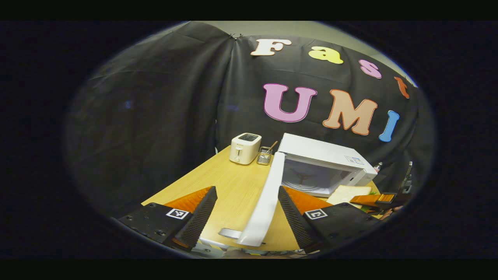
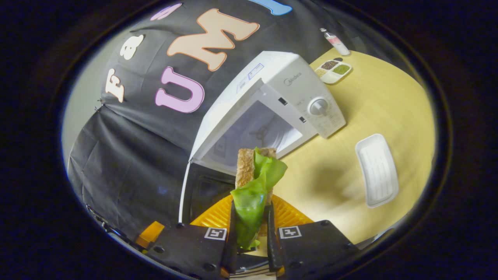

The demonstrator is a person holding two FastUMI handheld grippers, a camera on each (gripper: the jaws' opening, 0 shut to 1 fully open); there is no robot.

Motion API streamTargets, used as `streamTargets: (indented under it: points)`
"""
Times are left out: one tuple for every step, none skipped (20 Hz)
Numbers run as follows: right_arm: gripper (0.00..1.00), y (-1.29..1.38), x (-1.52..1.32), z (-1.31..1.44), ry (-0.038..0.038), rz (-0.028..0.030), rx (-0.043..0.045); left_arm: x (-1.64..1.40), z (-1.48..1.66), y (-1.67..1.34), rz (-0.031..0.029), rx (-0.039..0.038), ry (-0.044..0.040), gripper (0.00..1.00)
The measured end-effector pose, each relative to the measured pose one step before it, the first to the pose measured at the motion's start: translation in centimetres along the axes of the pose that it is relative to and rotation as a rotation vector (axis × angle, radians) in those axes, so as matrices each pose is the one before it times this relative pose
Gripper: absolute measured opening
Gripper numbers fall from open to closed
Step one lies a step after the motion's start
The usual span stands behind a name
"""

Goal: Open the microwave oven with the left hand, put the food in, and close the microwave oven.

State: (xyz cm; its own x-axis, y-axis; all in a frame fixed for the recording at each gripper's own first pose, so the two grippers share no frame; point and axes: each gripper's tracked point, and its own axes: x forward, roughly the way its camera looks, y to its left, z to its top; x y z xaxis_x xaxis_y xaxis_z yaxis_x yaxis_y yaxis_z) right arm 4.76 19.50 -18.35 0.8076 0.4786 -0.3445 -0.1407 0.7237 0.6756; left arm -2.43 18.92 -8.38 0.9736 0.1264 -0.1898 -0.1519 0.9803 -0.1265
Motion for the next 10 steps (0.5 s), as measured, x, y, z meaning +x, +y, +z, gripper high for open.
streamTargets:
  points:
    - [0.34, 0.702, 0.842, -0.067, -0.01353, 0.00271, 0.01031, 0.211, -0.198, 0.683, -0.00698, -0.00526, 0.01156, 0.92]
    - [0.34, 0.443, 0.814, -0.103, -0.01277, -0.00227, 0.00366, 0.09, -0.252, 0.307, -0.01359, -0.01115, 0.00973, 0.92]
    - [0.34, 0.356, 0.967, -0.065, -0.01283, -0.00216, 0.00643, 0.04, -0.126, 0.27, -0.01429, -0.00765, 0.00736, 0.93]
    - [0.34, 0.385, 1.15, 0.09, -0.01502, 0.00301, 0.00986, 0.052, -0.18, 0.534, -0.00885, 0.00938, 0.00644, 0.92]
    - [0.34, 0.419, 0.644, 0.095, -0.0167, 0.00314, 0.01191, -0.047, -0.005, 0.73, 0.00212, 0.0208, 0.00034, 0.88]
    - [0.34, 0.296, 1.305, 0.391, -0.02108, 0.00371, 0.01072, 0.104, -0.038, 0.803, 0.0026, 0.02201, -0.00241, 0.92]
    - [0.34, 0.286, 1.061, 0.34, -0.02298, 0.00497, 0.00788, 0.121, 0.036, 0.679, -0.00046, 0.01511, -0.00248, 0.93]
    - [0.34, 0.237, 0.858, 0.224, -0.0185, 0.00064, 0.01228, 0.149, -0.204, 0.415, -0.00189, 0.00838, 0.00294, 0.92]
    - [0.34, 0.261, 0.938, 0.222, -0.01504, 0.00374, 0.00806, 0.122, -0.265, 0.433, 0.00122, 0.00153, 0.008, 0.92]
    - [0.34, 0.173, 0.891, 0.215, -0.01267, -0.00082, 0.00229, 0.049, -0.287, 0.376, 0.00447, -0.00426, 0.00402, 0.92]
